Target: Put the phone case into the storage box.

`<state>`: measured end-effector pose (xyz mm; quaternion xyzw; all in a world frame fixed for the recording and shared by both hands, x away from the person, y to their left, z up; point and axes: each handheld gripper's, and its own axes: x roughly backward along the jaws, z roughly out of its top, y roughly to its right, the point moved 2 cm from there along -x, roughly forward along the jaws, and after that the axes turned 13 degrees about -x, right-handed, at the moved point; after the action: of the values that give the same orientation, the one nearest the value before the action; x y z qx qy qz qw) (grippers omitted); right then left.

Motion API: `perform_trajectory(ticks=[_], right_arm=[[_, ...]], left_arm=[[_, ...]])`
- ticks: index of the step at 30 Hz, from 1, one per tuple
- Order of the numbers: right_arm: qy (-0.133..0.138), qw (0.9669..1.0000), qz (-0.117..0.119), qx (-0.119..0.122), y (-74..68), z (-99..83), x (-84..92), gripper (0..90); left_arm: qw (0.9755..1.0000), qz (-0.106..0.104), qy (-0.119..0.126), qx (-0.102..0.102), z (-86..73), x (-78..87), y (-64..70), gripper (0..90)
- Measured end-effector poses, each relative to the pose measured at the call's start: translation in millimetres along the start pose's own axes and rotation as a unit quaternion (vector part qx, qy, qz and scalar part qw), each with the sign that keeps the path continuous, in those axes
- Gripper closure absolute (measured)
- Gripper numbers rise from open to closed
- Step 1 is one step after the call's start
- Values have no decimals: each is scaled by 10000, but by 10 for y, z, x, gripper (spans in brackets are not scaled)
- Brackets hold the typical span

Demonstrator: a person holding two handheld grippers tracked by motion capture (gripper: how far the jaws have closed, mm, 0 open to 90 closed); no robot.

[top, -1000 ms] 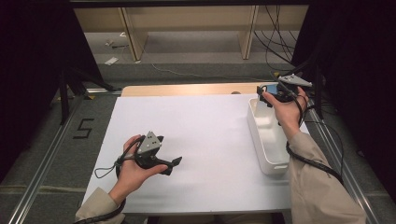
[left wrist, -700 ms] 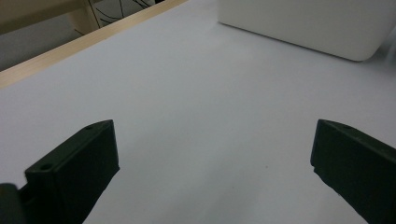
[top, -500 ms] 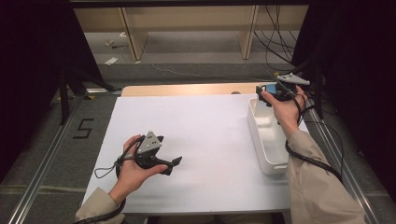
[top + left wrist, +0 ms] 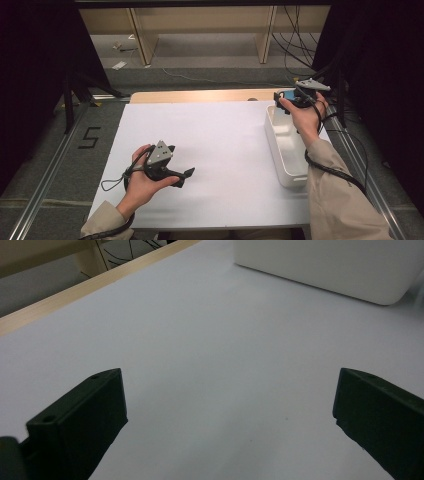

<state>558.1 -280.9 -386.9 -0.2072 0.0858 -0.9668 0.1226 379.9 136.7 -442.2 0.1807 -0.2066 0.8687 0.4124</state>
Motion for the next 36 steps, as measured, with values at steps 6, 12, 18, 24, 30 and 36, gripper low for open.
perform_trajectory(ticks=[6,12,18,24,30,36], right_arm=[[-34,10000,-16,18,-1,-16,-33,184],[-61,10000,-54,30,-7,-23,-62,184],[-97,9999,-110,29,-8,-27,-91,183],[-114,9998,-143,53,-12,-34,-114,183],[-110,9998,-167,65,-23,-34,-133,183],[-127,9997,-202,75,-34,-40,-162,183]], left_arm=[[10000,-6,1,1,-1,-1,0,4],[10000,-7,3,2,-1,-1,-1,4],[10000,-10,5,3,0,-2,0,4],[10000,-9,7,12,-2,-2,-1,4],[10000,-14,8,17,-2,-3,0,4],[10000,-15,20,21,-1,1,-2,4]])
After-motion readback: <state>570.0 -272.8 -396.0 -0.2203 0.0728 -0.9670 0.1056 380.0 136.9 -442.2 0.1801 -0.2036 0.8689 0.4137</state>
